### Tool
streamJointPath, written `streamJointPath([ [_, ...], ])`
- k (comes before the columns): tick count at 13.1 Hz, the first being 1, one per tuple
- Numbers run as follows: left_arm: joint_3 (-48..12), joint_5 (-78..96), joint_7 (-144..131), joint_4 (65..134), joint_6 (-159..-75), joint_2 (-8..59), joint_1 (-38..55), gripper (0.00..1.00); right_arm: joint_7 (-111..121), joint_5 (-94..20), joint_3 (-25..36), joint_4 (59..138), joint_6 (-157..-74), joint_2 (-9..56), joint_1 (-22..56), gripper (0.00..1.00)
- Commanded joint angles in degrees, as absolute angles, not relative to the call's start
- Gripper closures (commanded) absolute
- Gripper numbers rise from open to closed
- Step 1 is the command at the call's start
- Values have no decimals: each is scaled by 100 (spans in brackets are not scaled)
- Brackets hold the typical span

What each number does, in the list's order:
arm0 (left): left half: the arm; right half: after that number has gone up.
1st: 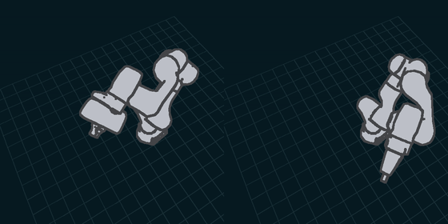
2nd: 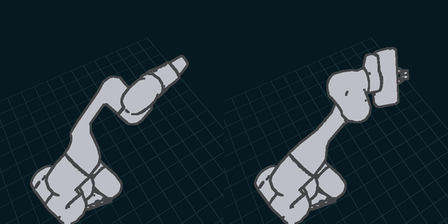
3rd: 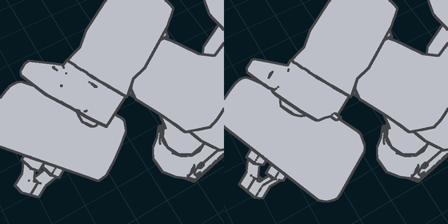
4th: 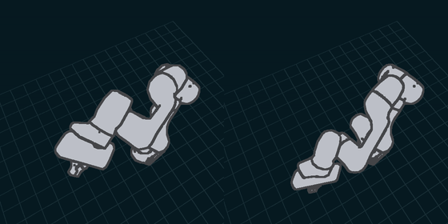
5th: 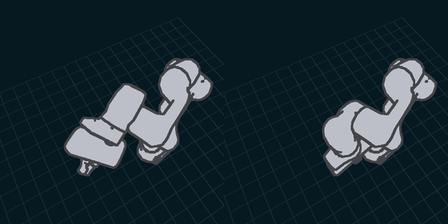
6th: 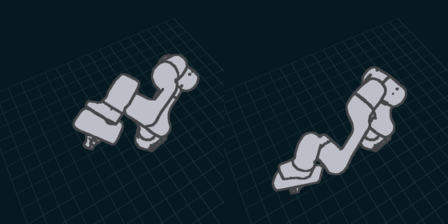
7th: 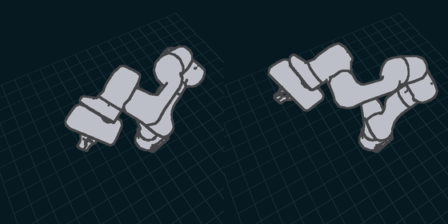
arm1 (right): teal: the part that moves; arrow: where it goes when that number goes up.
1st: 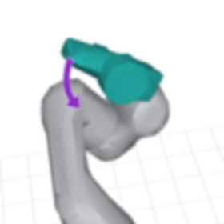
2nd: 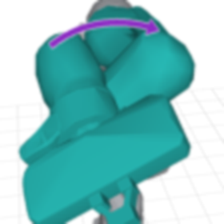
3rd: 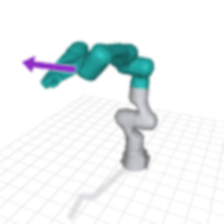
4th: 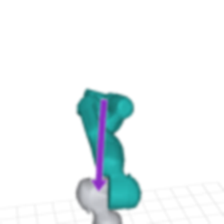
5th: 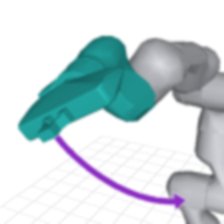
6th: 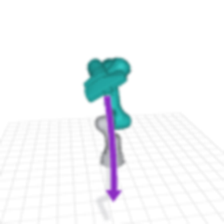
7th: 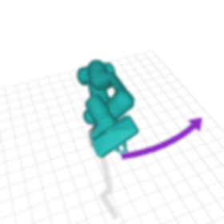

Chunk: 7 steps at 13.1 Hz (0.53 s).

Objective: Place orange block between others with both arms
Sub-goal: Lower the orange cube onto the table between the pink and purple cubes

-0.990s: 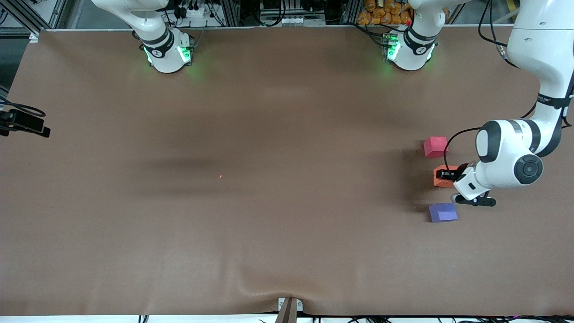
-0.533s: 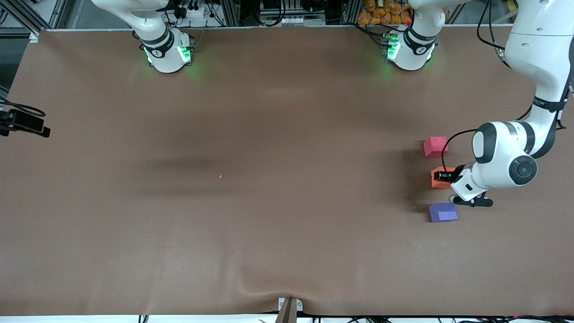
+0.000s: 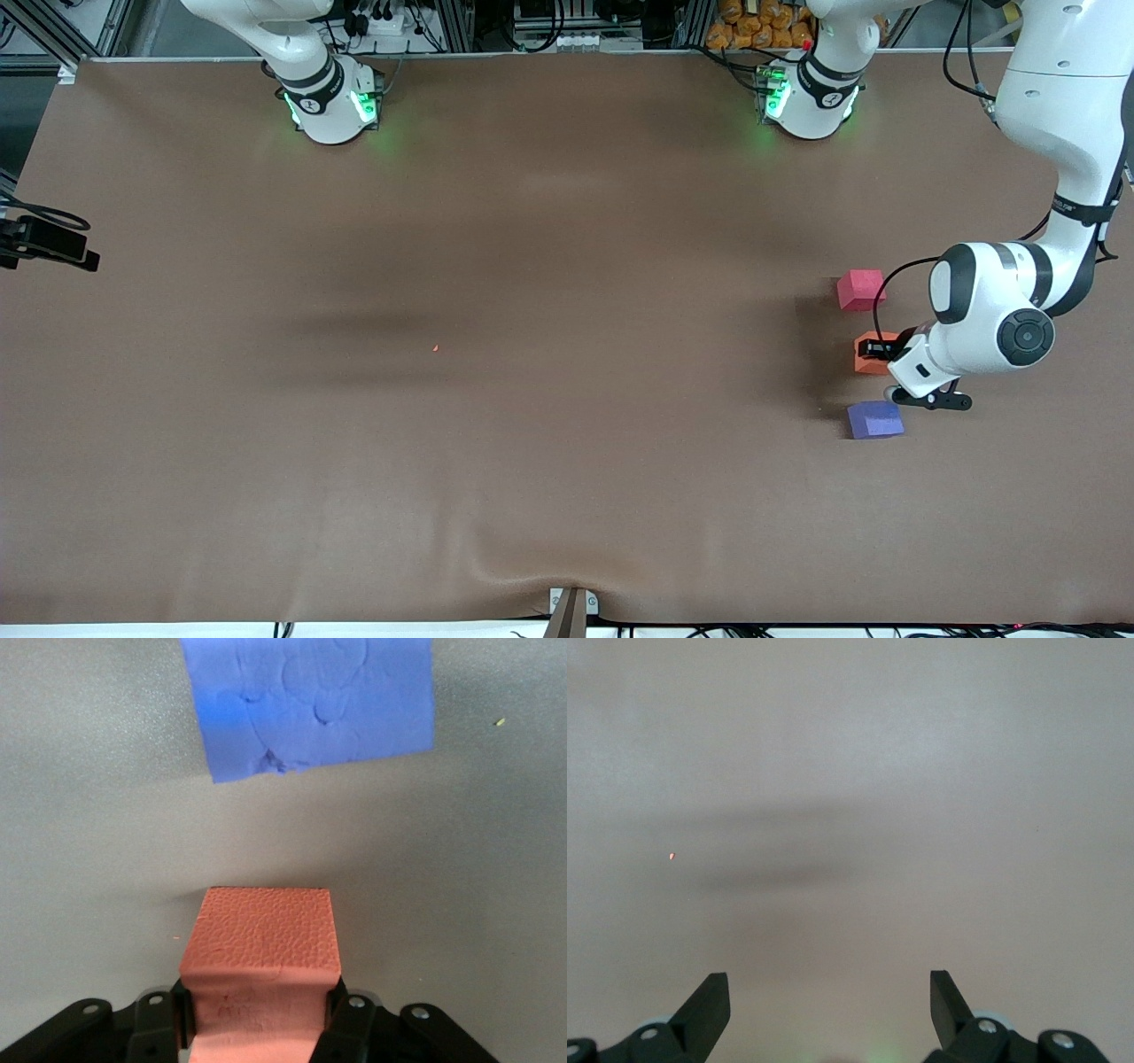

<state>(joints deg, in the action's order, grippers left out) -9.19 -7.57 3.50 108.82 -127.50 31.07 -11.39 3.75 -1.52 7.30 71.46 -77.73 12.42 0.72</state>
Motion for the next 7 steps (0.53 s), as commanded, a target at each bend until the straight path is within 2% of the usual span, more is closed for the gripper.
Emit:
streamJointPath([
  [1,-958,-923,36,10916,-12841,3094,-1169,100,299,-114,659,7093,-7708,1204,18,0],
  [7,-967,-914,-26,10863,-12841,3138,-1151,100,281,-114,659,7102,-7690,1204,26,0],
])
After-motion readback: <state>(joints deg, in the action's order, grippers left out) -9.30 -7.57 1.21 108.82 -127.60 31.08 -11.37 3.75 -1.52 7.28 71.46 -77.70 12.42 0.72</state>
